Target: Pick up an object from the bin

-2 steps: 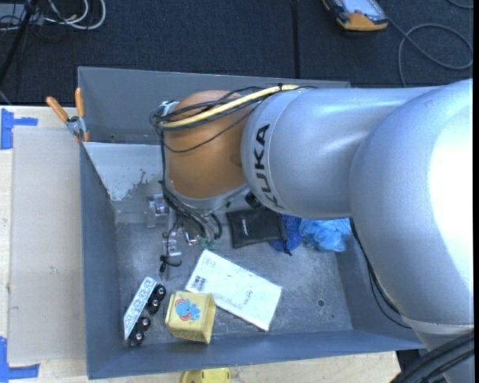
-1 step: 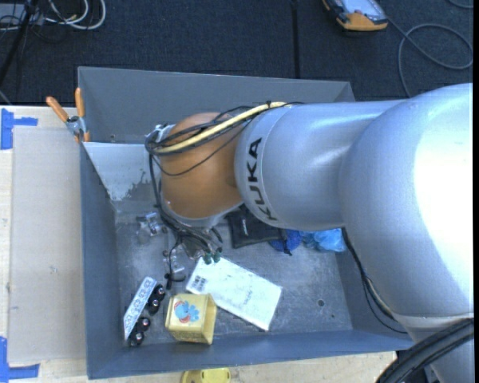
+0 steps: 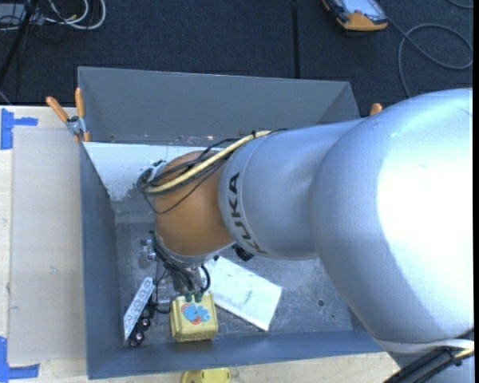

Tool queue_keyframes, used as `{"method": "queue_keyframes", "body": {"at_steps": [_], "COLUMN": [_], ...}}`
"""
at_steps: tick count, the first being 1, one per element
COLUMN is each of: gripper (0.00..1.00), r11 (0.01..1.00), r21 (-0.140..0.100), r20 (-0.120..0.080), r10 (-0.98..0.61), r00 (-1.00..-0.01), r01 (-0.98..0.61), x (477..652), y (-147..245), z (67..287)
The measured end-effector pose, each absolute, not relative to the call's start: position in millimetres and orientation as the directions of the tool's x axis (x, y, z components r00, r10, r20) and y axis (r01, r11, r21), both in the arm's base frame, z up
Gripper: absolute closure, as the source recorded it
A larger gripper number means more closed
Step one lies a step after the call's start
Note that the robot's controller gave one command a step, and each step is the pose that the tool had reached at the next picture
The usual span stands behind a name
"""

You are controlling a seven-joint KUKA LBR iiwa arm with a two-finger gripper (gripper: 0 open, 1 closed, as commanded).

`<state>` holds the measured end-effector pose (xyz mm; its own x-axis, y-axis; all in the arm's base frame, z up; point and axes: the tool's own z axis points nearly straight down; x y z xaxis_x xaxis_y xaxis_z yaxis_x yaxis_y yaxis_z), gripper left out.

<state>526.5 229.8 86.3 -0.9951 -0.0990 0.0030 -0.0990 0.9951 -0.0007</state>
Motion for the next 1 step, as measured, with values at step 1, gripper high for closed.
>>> {"method": "queue_keyframes", "body": {"at_steps": [1], "gripper": [1.00], "r11": [0.944], "r21": [0.002], "r20": [0.001], "r10": [-0.331], "r00": [-0.944], "r01": [-0.331], "x": [512.5], "y": [224.0], "z": [73.2]}}
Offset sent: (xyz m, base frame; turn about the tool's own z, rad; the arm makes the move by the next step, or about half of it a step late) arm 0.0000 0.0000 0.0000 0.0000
